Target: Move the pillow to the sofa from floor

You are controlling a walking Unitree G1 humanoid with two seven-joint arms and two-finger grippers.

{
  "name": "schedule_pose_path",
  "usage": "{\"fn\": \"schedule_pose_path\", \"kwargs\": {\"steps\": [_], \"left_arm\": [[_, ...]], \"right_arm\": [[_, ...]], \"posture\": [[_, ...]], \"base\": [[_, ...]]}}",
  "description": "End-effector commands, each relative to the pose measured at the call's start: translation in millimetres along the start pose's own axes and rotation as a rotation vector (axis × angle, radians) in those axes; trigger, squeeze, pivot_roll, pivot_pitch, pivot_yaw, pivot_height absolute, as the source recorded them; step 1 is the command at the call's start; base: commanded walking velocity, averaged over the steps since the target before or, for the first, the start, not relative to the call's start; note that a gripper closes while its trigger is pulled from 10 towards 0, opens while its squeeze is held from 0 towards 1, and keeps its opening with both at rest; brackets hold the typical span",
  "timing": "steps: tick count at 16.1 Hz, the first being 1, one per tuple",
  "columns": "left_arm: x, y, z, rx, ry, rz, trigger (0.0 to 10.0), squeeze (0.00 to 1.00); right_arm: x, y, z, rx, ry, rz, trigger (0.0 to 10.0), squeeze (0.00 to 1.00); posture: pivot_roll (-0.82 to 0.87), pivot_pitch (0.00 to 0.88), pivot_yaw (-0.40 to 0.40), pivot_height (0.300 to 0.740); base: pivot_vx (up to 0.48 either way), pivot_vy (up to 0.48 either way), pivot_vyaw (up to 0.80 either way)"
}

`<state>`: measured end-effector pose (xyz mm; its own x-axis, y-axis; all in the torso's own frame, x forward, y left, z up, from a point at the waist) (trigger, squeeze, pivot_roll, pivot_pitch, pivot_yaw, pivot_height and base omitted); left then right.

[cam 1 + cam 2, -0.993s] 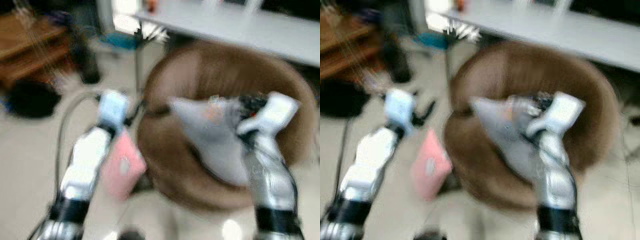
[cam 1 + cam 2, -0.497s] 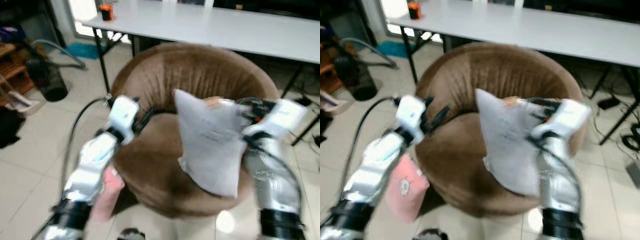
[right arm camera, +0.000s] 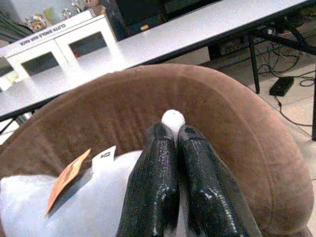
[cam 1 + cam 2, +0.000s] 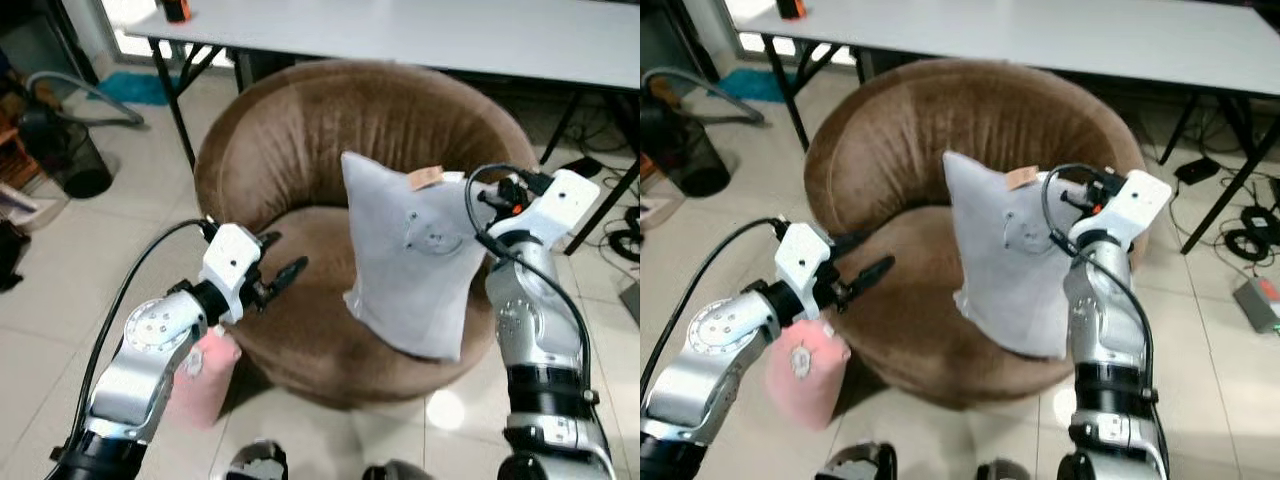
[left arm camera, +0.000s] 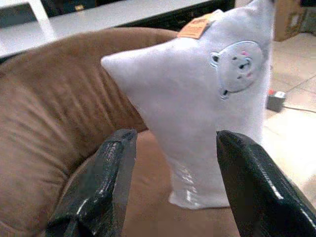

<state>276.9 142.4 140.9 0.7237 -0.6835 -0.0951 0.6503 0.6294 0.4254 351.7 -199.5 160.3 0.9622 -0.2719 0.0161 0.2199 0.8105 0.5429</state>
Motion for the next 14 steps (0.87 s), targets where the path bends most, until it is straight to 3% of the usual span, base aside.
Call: {"fn": "schedule_pose_path", "kwargs": {"steps": [1,4,6,7,8,11,13,14], "left_arm": [[-6.6,0.9,8,0.008,-0.024,-0.052,10.0,0.00],[-14.8,13.0,13,0.034,-0.011,-0.031,10.0,0.00],[-19.1,14.7,17,0.035,-0.004,-0.029,10.0,0.00],[-22.1,14.7,18,0.035,0.001,-0.027,10.0,0.00],[-24.6,14.4,19,0.035,0.006,-0.027,10.0,0.00],[-26.6,14.5,20,0.015,0.009,-0.023,10.0,0.00],[-24.5,14.2,21,0.013,0.010,-0.026,10.0,0.00],[-22.2,13.7,22,0.009,0.002,-0.031,10.0,0.00]], "right_arm": [[14.4,4.7,9,0.009,-0.020,0.002,10.0,0.00],[46.6,26.1,16,0.002,0.013,0.072,10.0,0.00],[58.5,39.4,19,0.072,0.056,0.129,10.0,0.00],[62.8,45.8,23,0.046,0.064,0.150,10.0,0.43],[66.1,47.2,26,0.008,0.063,0.146,10.0,1.00],[69.9,41.1,30,-0.097,0.061,0.106,10.0,1.00],[71.2,35.2,34,-0.099,0.048,0.077,10.0,1.00],[71.7,29.0,37,-0.125,0.035,0.049,10.0,0.20]], "posture": [[0.16,0.201,-0.003,0.740],[0.20,0.223,-0.021,0.740],[0.22,0.237,-0.032,0.740],[0.24,0.243,-0.036,0.740],[0.25,0.247,-0.041,0.740],[0.25,0.249,-0.048,0.740],[0.25,0.244,-0.044,0.740],[0.24,0.239,-0.037,0.740]], "base": [[0.000,0.000,0.00],[0.000,0.000,0.00],[0.000,0.000,0.00],[0.000,0.000,0.00],[0.000,0.000,0.00],[0.000,0.000,0.00],[0.000,0.000,0.00],[0.000,0.000,0.00]]}}
Point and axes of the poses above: a point about 5 cm out from each wrist's last joint towards the gripper, its own x axis pointing out of the wrist towards the gripper, its own z axis along the axis of the wrist's last joint, y = z × x, the point moved 1 cm from there along x, pointing out of the wrist towards the gripper, and after that the axes turned 13 degrees about x, right-handed, at the moved point
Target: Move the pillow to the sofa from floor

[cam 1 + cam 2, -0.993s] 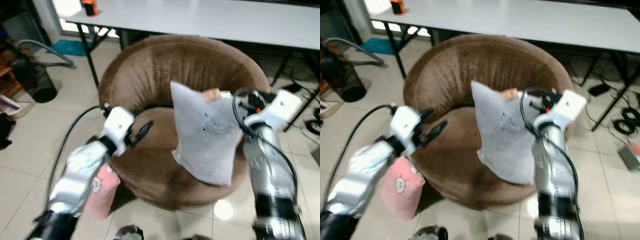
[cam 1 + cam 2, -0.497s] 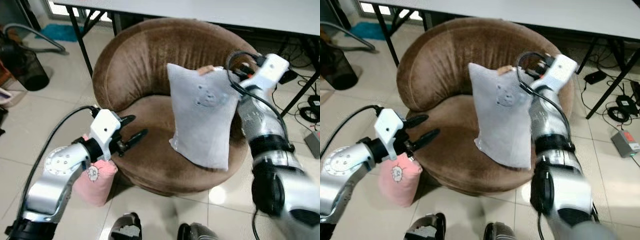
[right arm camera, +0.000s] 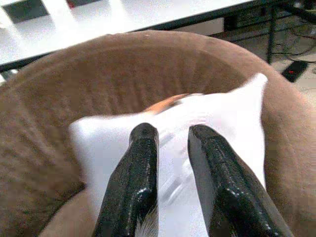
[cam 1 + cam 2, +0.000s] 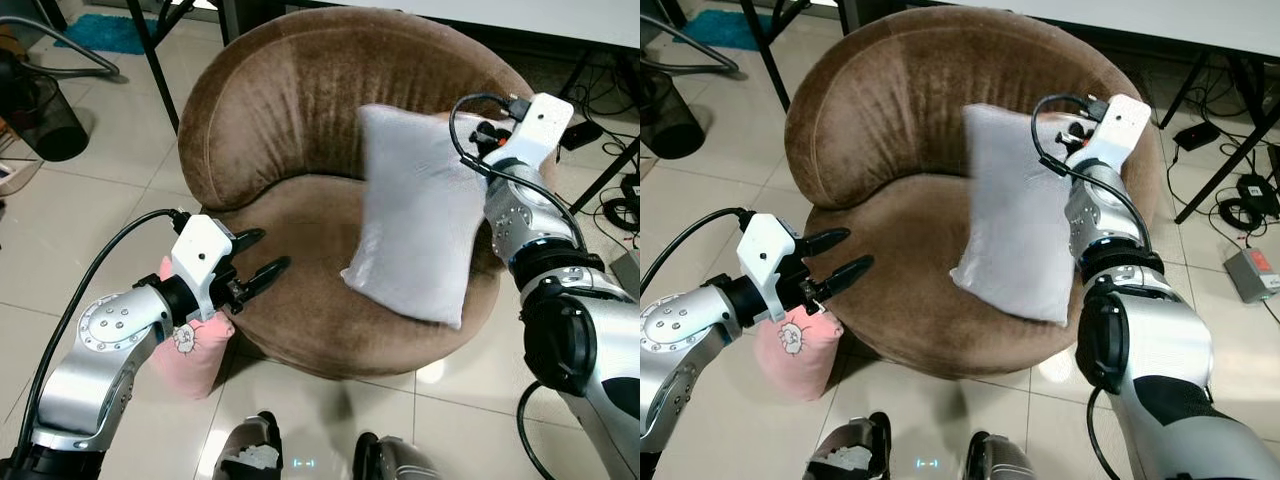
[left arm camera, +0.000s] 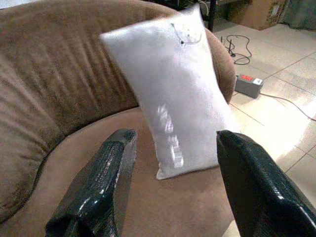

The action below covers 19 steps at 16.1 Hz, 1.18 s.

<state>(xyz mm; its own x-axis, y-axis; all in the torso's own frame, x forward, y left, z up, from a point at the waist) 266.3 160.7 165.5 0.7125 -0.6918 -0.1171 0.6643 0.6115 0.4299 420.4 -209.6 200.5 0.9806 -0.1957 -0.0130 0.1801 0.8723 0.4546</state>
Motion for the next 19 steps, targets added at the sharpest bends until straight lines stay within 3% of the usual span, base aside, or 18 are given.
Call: {"fn": "schedule_pose_path", "kwargs": {"steps": [1,3,5,6,7,10,11,12,14,17,19], "left_arm": [[1.9,-1.6,4,0.000,-0.017,-0.013,10.0,0.00],[7.4,-2.1,6,0.005,-0.037,-0.002,10.0,0.00],[12.6,-0.4,0,0.010,0.006,0.074,10.0,0.00],[22.3,0.8,-10,0.034,0.062,0.190,10.0,0.00],[24.7,-0.5,-13,0.042,0.086,0.207,10.0,0.00],[33.3,-8.0,-16,0.036,0.085,0.215,10.0,0.00],[36.7,-9.7,-17,0.032,0.087,0.220,10.0,0.00],[38.2,-9.8,-19,0.033,0.089,0.227,10.0,0.00],[42.5,-11.9,-24,0.033,0.091,0.212,10.0,0.00],[44.5,-10.3,-34,0.020,0.118,0.241,10.0,0.00],[45.7,-4.0,-36,0.005,0.131,0.294,10.0,0.00]], "right_arm": [[1.6,-3.9,10,-0.034,-0.034,-0.018,10.0,0.00],[1.0,-11.0,13,-0.015,-0.049,-0.019,10.0,0.00],[-1.0,-14.7,9,0.025,-0.051,0.000,10.0,0.00],[-15.7,-23.4,-14,0.060,-0.063,0.046,10.0,0.00],[-25.6,-27.4,-24,0.058,-0.065,0.054,10.0,0.00],[-89.6,-41.9,-69,-0.011,-0.013,0.093,10.0,0.00],[-118.3,-50.8,-84,-0.040,0.009,0.084,10.0,0.00],[-127.1,-53.1,-86,-0.046,0.015,0.075,10.0,0.00],[-171.0,-68.3,-104,-0.005,0.071,-0.030,10.0,0.00],[-190.5,-65.6,-113,-0.107,0.139,-0.058,10.0,0.00],[-195.7,-64.1,-109,-0.100,0.153,-0.098,10.0,0.00]], "posture": [[0.23,0.235,-0.034,0.740],[0.21,0.218,-0.034,0.740],[0.18,0.189,-0.041,0.740],[0.13,0.150,-0.045,0.740],[0.13,0.146,-0.044,0.740],[0.07,0.098,-0.019,0.740],[0.05,0.086,-0.008,0.740],[0.05,0.086,-0.008,0.740],[0.02,0.055,0.037,0.740],[-0.01,0.022,0.051,0.740],[-0.02,0.024,0.054,0.740]], "base": [[0.000,0.000,0.00],[0.000,0.000,0.00],[0.000,0.000,0.00],[0.000,0.000,0.00],[0.000,0.000,0.00],[0.000,0.000,0.00],[0.000,0.000,0.00],[0.000,0.000,0.00],[0.000,0.000,0.00],[0.000,0.313,0.00],[0.000,0.420,0.00]]}}
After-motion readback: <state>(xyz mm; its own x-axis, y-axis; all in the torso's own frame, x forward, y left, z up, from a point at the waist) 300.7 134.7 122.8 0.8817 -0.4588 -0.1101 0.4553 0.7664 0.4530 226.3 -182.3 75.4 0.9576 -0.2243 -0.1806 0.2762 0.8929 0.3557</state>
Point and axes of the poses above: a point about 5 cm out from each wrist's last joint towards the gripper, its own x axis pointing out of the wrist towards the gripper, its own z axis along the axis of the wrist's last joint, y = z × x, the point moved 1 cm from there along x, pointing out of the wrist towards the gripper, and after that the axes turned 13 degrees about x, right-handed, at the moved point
